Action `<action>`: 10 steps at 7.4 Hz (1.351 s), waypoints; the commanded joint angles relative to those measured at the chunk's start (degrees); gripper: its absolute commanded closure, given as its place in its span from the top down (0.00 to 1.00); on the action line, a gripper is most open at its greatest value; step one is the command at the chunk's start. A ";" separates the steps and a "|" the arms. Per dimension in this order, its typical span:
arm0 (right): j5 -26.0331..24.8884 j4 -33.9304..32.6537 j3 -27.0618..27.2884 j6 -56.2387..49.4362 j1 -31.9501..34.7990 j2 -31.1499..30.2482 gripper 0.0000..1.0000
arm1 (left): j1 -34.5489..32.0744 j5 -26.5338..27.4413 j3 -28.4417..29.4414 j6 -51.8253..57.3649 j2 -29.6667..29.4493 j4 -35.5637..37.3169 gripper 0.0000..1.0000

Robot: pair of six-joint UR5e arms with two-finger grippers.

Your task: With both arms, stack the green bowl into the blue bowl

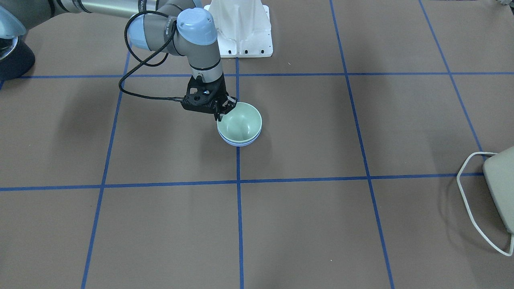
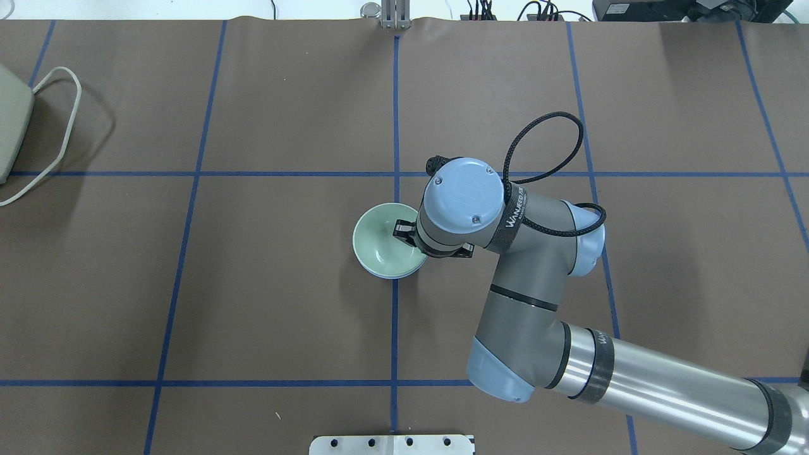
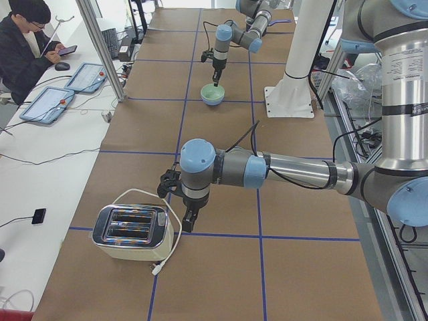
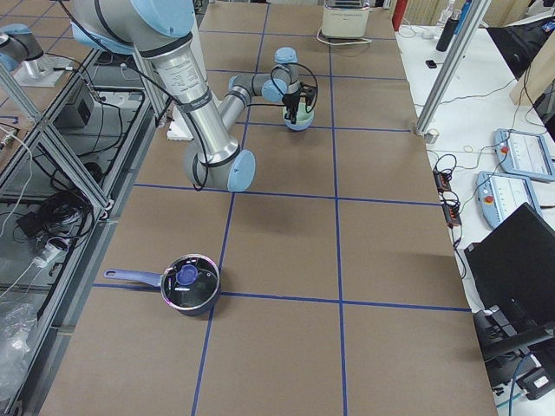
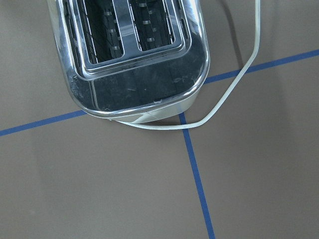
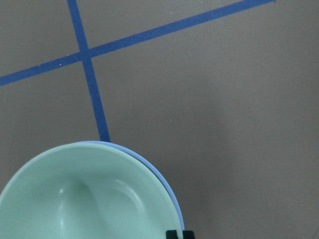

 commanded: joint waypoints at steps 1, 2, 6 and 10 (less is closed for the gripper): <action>-0.04 0.05 0.05 -0.83 0.00 0.00 0.74 | 0.00 0.00 0.00 0.00 -0.01 0.00 0.99; -1.08 0.05 1.10 -1.62 0.43 0.26 1.00 | 0.00 0.00 0.09 0.00 -0.01 0.00 0.99; 10.98 -0.83 2.78 -15.43 17.33 -3.84 1.00 | 0.00 -0.09 0.62 -1.57 -0.01 0.09 0.99; 25.08 -0.91 2.25 -58.13 42.39 -21.57 1.00 | 0.00 -0.96 -0.34 -7.29 0.25 0.00 0.99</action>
